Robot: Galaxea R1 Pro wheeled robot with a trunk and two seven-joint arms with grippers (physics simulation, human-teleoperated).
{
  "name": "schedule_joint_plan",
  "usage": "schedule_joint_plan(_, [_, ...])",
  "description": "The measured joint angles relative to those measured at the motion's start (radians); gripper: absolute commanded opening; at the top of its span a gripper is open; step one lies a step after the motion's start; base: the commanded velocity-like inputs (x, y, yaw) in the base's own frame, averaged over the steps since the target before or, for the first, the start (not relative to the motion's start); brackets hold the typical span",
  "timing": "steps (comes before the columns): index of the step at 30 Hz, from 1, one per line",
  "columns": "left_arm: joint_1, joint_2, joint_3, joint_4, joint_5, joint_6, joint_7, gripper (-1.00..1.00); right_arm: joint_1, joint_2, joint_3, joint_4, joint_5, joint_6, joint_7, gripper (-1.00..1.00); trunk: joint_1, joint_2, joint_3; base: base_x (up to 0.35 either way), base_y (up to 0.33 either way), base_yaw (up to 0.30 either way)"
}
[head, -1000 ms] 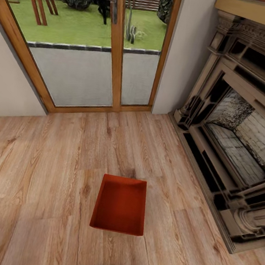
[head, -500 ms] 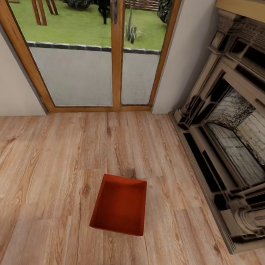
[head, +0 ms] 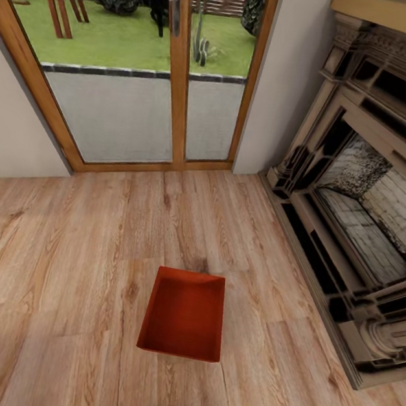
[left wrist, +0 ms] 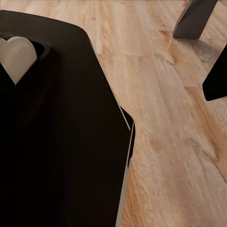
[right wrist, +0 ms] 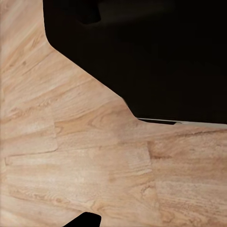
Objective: Move the two storage containers from the living room to the garage. In the garage, place one container on the floor and stack the other container on top of it (either order is fine).
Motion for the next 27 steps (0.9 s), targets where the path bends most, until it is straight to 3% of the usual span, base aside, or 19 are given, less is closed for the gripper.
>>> schedule_joint_plan(27, [0.0,0.003,-0.002,0.0,0.003,-0.003,0.0,1.0,0.0,0.0,0.0,0.0,0.0,0.0,0.001,1.0,0.104,-0.189,-0.085,0.0,0.0,0.0])
